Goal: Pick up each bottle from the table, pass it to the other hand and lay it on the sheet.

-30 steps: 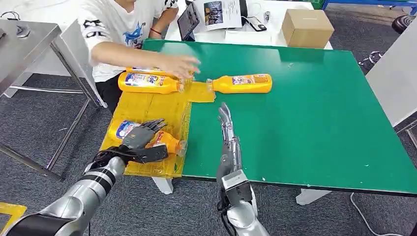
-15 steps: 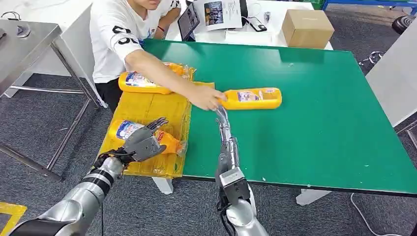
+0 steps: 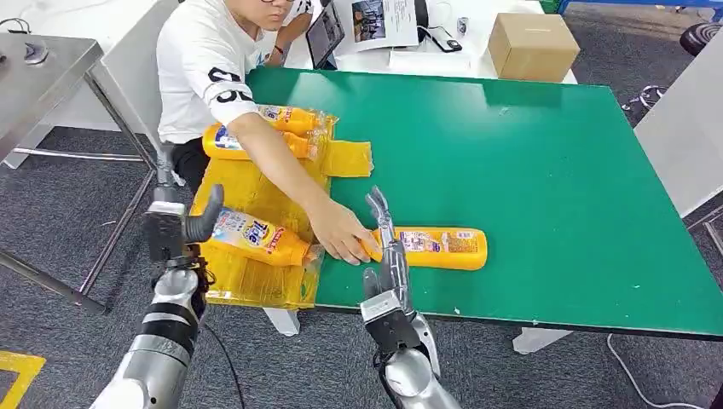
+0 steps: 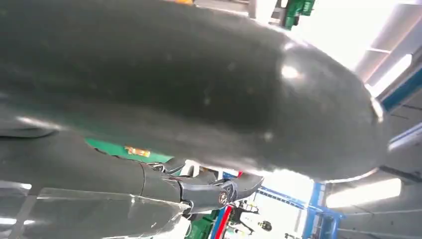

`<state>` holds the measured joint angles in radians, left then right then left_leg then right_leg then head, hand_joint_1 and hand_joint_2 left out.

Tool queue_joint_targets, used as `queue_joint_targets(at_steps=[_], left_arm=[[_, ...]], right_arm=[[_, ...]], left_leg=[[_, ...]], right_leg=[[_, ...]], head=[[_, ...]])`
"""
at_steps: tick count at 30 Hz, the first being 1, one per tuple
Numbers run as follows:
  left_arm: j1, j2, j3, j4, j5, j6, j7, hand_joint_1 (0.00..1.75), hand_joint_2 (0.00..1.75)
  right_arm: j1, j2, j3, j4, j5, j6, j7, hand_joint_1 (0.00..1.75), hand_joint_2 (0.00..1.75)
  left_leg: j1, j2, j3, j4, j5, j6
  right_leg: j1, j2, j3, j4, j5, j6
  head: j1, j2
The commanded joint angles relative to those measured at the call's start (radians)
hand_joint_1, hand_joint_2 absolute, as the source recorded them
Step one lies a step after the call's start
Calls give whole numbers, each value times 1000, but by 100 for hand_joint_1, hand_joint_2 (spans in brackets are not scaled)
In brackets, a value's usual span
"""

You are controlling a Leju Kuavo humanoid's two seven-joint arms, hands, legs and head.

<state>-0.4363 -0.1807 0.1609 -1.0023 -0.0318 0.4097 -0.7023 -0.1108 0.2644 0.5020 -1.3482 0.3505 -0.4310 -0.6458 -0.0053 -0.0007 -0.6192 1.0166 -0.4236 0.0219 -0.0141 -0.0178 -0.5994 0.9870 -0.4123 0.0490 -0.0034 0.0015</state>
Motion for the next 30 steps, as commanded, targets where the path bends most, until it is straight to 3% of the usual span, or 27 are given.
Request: queue_joint_targets(at_steps=[1, 2, 7, 12, 15, 30], left_arm=[[56, -62, 89, -256, 50, -3, 4, 0, 175], [109, -85, 86, -295, 71, -44, 4, 0, 175], [223, -80, 23, -381, 16, -23, 4, 0, 175], [285, -60, -67, -334, -39, -20, 4, 0, 175], [293, -58, -98, -285, -58, -38, 4, 0, 175], [290, -57, -117, -257, -81, -57, 4, 0, 175]], right_arm=[[-26, -29, 8, 85, 16, -16, 5, 0, 0], [-20, -74, -23, 76, 108, -79, 54, 0, 175], [-16, -156, -104, 83, 248, -56, 178, 0, 175], [-19, -239, -201, 72, 446, -45, 311, 0, 175], [-61, -270, -263, 117, 471, 12, 364, 0, 175], [-89, -282, -280, 155, 501, 21, 402, 0, 175]], left_leg=[[1, 1, 2, -1, -1, -1], [2, 1, 3, 0, -2, -1], [1, 1, 4, -2, -1, -1], [1, -2, 6, -2, -2, -1], [0, -2, 2, -2, -1, 0], [0, 0, 2, -1, -2, 0]], right_leg=[[1, 1, 2, -1, 0, -1], [2, 2, 3, -1, -1, -2], [1, 2, 4, -4, -1, -1], [1, 0, 7, -5, -2, -1], [0, -1, 3, -4, -1, -1], [0, 1, 2, -3, -1, -1]], head=[[0, 0], [0, 0], [0, 0], [0, 0], [0, 0], [0, 0]])
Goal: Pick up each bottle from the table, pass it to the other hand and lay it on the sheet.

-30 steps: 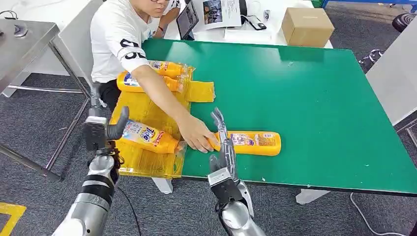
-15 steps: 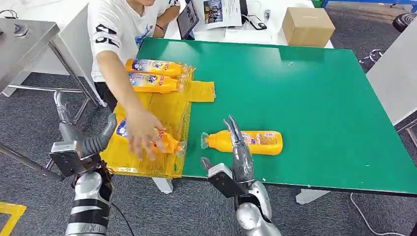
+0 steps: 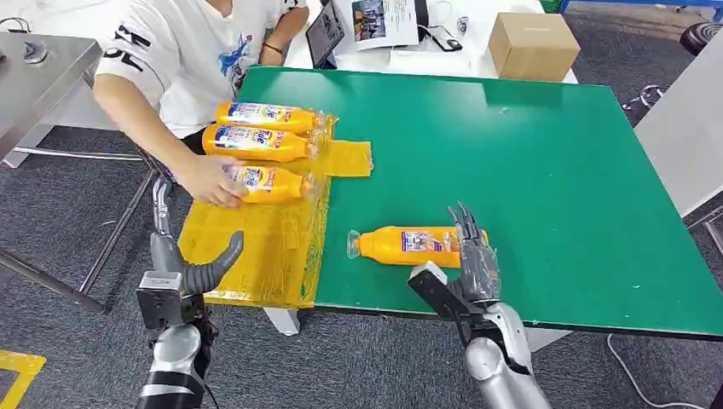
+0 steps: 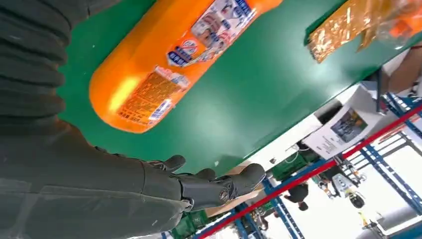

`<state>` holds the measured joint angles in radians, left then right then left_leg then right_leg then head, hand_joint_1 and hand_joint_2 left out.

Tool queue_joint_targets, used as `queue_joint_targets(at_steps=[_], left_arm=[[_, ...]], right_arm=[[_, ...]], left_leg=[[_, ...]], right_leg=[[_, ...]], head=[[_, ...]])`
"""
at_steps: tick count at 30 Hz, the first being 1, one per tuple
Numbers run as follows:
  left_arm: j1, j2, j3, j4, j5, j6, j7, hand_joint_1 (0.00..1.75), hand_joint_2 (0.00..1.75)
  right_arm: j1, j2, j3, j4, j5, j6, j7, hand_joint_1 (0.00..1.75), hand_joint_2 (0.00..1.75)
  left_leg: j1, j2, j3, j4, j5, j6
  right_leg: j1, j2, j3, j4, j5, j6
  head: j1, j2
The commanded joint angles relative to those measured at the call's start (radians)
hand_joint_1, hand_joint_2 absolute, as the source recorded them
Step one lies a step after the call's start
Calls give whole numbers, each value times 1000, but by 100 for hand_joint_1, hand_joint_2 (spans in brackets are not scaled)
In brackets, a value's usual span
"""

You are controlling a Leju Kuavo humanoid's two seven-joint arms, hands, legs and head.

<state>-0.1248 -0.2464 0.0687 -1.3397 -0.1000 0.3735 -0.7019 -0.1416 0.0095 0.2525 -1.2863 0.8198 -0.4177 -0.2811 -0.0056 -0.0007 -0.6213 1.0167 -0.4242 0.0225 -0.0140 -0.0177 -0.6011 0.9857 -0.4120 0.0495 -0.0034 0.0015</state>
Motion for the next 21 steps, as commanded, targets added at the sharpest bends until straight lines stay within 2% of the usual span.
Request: queue_joint_targets(at_steps=[1, 6, 9, 13, 21], left_arm=[[-20, 7, -35, 85, -33, -16, 4, 0, 175], [-41, 4, -48, 145, -45, -38, 4, 0, 175], [-55, 6, -51, 173, -50, -46, 4, 0, 175], [-82, 5, -56, 230, -56, -63, 4, 0, 175], [-115, 2, -61, 295, -60, -76, 4, 0, 175]], right_arm=[[-77, -38, -41, 122, 34, 27, 53, 0, 175], [-178, -59, -45, 287, 50, 100, 73, 0, 175], [-229, -53, -41, 364, 62, 114, 78, 0, 175], [-337, -46, -17, 549, 82, 157, 88, 0, 175], [-480, -16, 18, 749, 104, 195, 119, 0, 175]], left_leg=[[0, 0, 3, -1, 0, -1], [1, 1, 5, -1, -1, -1], [0, 1, 4, -1, 0, -1], [-1, 1, 3, -1, 0, -1], [0, 3, 4, 0, -1, -1]], right_leg=[[0, 1, 3, -1, 0, -1], [0, 2, 6, -2, 0, -2], [0, 3, 4, -2, 1, -1], [0, 2, 3, -1, 1, -1], [0, 4, 4, 0, 0, -1]], head=[[0, 0], [0, 0], [0, 0], [0, 0], [0, 0]])
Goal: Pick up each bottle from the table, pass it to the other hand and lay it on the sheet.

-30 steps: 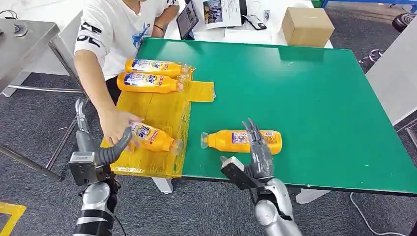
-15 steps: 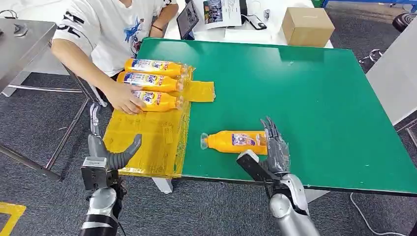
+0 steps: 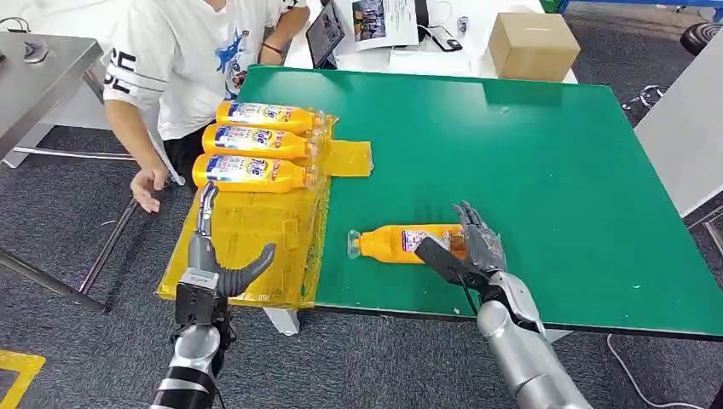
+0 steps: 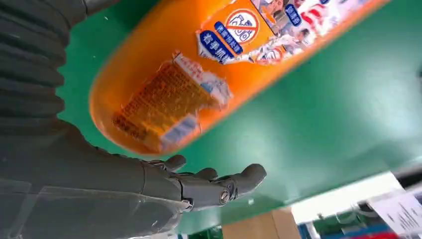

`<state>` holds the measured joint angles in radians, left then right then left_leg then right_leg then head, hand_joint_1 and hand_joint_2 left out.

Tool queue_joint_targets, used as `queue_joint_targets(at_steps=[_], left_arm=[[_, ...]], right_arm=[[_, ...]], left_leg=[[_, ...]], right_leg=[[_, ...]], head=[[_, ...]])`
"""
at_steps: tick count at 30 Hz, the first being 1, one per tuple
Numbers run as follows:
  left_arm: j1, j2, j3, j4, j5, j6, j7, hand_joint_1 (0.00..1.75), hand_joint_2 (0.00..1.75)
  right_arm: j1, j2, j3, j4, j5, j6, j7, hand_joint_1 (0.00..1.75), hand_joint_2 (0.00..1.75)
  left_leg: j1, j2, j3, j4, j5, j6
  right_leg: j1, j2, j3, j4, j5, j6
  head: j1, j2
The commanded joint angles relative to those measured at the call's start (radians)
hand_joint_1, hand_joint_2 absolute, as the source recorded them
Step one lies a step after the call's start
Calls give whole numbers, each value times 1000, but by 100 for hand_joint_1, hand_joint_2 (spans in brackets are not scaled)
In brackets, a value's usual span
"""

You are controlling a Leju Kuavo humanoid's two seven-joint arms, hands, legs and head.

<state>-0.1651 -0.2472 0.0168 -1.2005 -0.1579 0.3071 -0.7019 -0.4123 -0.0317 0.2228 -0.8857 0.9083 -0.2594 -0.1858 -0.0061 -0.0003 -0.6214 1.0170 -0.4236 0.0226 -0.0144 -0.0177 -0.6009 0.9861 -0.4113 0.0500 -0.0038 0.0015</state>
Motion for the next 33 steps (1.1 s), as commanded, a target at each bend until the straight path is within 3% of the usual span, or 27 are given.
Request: queue_joint_targets(at_steps=[1, 6, 15, 23, 30, 31, 32, 33], left_arm=[[-77, 3, -10, 158, -2, -10, 4, 0, 175], [-94, 4, -13, 187, -2, -16, 4, 0, 175], [-95, 5, -13, 189, -2, -17, 4, 0, 175], [-141, 14, -13, 268, 15, -33, 4, 0, 175], [-157, 11, -12, 302, 29, -35, 4, 0, 175], [-160, 11, -13, 306, 29, -37, 4, 0, 175], [-162, 10, -15, 312, 31, -39, 4, 0, 175], [-164, 10, -14, 318, 34, -42, 4, 0, 175]], right_arm=[[-216, 26, 50, 353, 18, 36, 26, 0, 175], [-267, 40, 78, 427, 21, 112, 22, 0, 175], [-270, 43, 80, 431, 21, 117, 22, 0, 175], [-388, 25, 184, 549, -3, 385, 2, 0, 175], [-387, 23, 219, 559, -18, 424, 4, 0, 175], [-383, 24, 219, 561, -25, 428, 5, 21, 175], [-378, 21, 224, 563, -30, 434, 6, 140, 175], [-376, 18, 225, 567, -38, 444, 6, 175, 175]], left_leg=[[0, 3, 4, -1, -1, -1], [0, 1, 3, -1, 0, -1], [1, 1, 4, -1, -1, -1], [1, 3, 5, 0, -1, -2], [1, 1, 9, -1, 0, -2], [1, 1, 8, -1, 0, -1], [2, 1, 9, -1, -1, -2], [2, 1, 10, -2, -1, -2]], right_leg=[[0, 3, 3, -1, 0, -1], [0, 2, 2, 0, 0, -1], [1, 1, 3, -1, -1, -2], [1, 2, 4, -1, 0, -2], [1, 1, 8, -2, 0, -2], [1, 1, 7, -1, 0, -2], [1, 1, 9, -2, 0, -2], [2, 1, 10, -3, -1, -3]], head=[[0, 0], [0, 0], [0, 0], [0, 0], [0, 0], [0, 0], [0, 0], [0, 0]])
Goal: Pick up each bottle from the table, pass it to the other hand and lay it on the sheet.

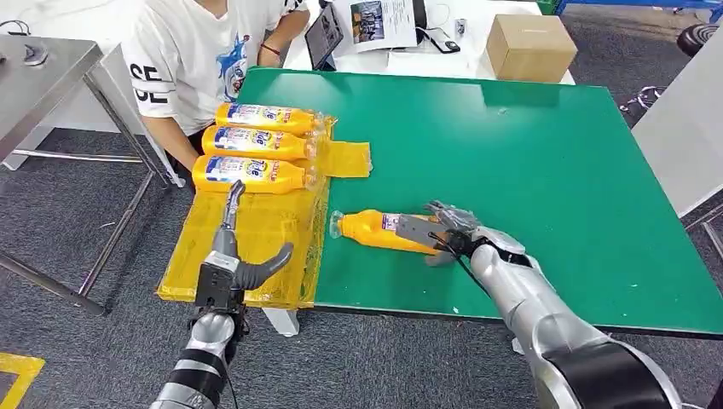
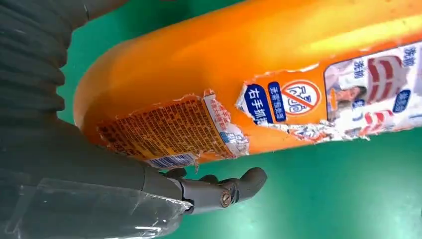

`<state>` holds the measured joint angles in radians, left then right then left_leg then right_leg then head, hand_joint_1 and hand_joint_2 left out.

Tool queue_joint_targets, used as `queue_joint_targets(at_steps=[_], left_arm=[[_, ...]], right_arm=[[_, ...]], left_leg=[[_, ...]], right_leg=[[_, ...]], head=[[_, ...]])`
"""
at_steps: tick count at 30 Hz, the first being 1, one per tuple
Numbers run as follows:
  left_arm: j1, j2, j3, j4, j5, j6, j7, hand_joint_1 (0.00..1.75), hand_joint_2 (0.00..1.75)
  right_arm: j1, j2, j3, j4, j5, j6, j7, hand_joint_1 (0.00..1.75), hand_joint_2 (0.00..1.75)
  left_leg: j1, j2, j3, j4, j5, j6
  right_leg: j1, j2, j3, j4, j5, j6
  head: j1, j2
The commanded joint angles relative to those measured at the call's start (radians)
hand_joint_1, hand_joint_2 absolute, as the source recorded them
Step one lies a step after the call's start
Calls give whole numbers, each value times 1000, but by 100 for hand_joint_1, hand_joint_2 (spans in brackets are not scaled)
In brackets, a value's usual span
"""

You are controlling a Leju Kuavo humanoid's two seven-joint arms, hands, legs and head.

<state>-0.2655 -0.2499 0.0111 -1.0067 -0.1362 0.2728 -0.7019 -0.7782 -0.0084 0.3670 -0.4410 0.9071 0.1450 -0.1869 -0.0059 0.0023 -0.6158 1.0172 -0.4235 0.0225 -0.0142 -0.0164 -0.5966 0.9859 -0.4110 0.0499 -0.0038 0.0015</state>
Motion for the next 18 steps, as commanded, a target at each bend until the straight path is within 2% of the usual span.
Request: queue_joint_targets(at_steps=[1, 13, 16, 18], left_arm=[[-66, 13, -9, 127, 12, -5, 4, 0, 175], [-73, 10, -13, 145, 19, -4, 4, 0, 175], [-58, 8, -12, 124, 21, -3, 7, 0, 175], [-55, 9, -12, 121, 21, -4, 7, 0, 175]], right_arm=[[-9, -8, 81, 125, -42, 50, 4, 175, 175], [1, -15, 111, 116, -59, 42, 5, 175, 175], [27, -12, 87, 76, -92, -47, -23, 175, 175], [29, -9, 88, 75, -92, -49, -23, 175, 175]], left_leg=[[1, -2, 4, -2, 0, -2], [1, -2, 3, -1, 0, -1], [1, -2, 4, -1, 0, -1], [2, -2, 6, -2, -1, -2]], right_leg=[[1, -1, 4, -2, -1, -2], [1, -1, 4, -2, 0, -2], [1, -1, 5, -2, -1, -1], [2, -1, 7, -3, -1, -2]], head=[[0, 0], [0, 0], [0, 0], [0, 0]])
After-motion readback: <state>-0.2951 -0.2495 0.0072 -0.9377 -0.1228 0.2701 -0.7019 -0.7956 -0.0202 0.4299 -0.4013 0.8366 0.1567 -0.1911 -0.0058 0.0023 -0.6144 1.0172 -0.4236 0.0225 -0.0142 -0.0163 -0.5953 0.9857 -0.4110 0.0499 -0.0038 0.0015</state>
